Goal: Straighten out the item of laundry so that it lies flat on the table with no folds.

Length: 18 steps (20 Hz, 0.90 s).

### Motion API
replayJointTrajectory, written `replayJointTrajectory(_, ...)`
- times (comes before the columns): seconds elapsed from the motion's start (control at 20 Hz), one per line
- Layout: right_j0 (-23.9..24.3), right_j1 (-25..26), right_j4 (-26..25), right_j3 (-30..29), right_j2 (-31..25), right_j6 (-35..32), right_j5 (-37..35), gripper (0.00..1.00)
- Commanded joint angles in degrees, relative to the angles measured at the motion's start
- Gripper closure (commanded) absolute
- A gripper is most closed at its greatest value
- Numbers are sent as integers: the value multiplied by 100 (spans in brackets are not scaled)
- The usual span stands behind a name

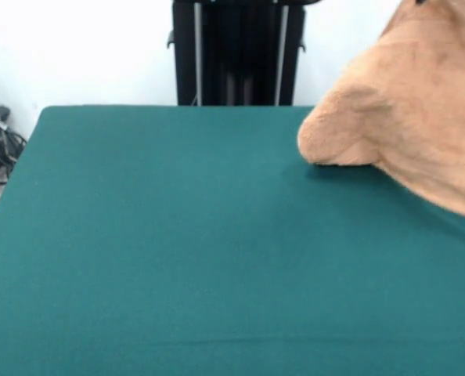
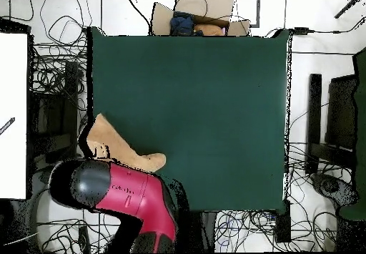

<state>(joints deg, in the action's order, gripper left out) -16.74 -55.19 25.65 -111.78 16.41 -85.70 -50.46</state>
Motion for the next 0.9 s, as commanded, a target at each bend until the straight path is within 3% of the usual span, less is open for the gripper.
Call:
replayJointTrajectory(0.05,-94,-187,-279,169,260,-2128,-782,100)
replayJointTrajectory(0.9,8,-263,-435,519,291,-2227,-1297,100)
